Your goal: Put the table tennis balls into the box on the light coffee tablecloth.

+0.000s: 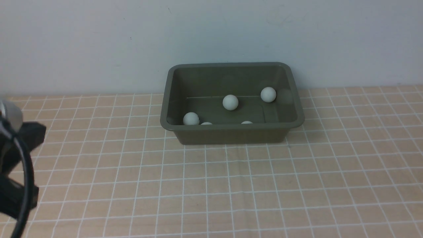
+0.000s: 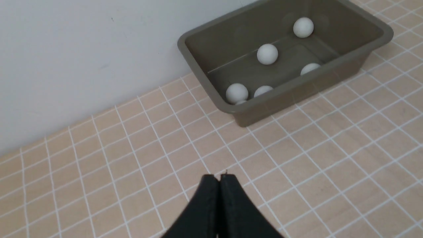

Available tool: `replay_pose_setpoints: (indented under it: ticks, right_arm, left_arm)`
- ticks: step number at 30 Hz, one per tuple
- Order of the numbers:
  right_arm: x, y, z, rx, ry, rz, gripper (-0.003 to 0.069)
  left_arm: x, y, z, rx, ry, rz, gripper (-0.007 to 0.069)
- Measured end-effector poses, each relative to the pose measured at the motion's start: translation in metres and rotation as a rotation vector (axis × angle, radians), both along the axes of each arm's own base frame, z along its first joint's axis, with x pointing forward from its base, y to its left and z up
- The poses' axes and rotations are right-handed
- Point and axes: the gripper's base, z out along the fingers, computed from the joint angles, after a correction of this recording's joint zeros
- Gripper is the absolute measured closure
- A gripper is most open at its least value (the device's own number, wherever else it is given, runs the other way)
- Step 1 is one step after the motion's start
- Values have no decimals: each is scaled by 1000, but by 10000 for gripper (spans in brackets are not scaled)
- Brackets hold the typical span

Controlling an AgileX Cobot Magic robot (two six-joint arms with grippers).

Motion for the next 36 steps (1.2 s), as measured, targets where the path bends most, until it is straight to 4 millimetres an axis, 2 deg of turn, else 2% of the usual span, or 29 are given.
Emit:
replay_pose_setpoints:
  ticks: [4,13,19,36]
  right_arm:
    - [3,1,-11,-15,23,2,676]
    - [3,-1,-11,-49,9,-6,676]
    - [3,-2,-11,-74,8,-15,676]
    - [3,-2,-11,-75,9,-16,676]
  left_arm:
    - [-12,4,-21,-9,-18,0,693]
    - [-33,13,-63,-33,-67,2,693]
    - [-39,14,-62,-58,-114,2,693]
    - [-39,15,-62,-40,-122,1,693]
